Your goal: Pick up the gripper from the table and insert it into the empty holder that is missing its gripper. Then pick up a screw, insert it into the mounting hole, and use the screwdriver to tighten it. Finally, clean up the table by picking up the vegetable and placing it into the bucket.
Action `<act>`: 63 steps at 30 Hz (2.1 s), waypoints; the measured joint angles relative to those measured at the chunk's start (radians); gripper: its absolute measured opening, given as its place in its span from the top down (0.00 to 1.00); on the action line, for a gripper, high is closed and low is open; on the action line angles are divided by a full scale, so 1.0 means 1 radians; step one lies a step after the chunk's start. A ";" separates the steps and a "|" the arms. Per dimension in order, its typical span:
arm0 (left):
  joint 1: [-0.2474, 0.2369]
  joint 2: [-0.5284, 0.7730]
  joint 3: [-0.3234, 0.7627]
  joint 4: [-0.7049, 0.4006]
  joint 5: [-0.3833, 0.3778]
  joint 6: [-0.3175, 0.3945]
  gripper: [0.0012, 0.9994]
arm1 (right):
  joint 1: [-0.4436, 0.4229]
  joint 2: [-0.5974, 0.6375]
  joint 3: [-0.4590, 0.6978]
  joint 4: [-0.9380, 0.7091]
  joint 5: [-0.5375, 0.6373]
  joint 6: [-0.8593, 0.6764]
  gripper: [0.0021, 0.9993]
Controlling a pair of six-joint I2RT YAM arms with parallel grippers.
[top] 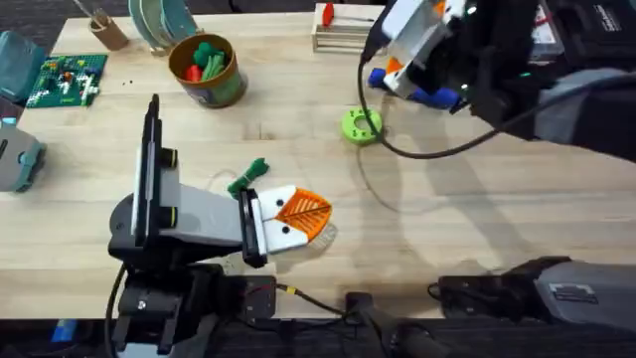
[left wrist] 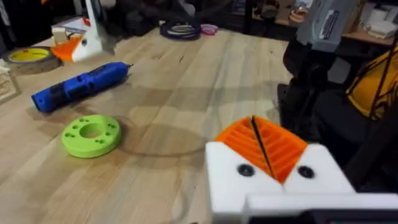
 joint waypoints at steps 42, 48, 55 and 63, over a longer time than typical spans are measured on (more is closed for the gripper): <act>0.000 0.088 0.413 -0.547 -0.558 -0.171 0.01 | 0.105 -0.204 0.000 -0.113 -0.001 0.572 0.13; 0.000 0.295 0.670 -0.750 -0.703 -0.082 0.01 | 0.105 -0.204 0.000 -0.113 0.000 0.572 0.13; 0.000 0.607 0.912 -1.040 -0.881 0.001 0.01 | 0.105 -0.204 0.000 -0.113 -0.001 0.572 0.13; 0.000 0.887 1.026 -1.124 -1.064 0.037 0.01 | 0.105 -0.204 0.000 -0.113 0.000 0.572 0.13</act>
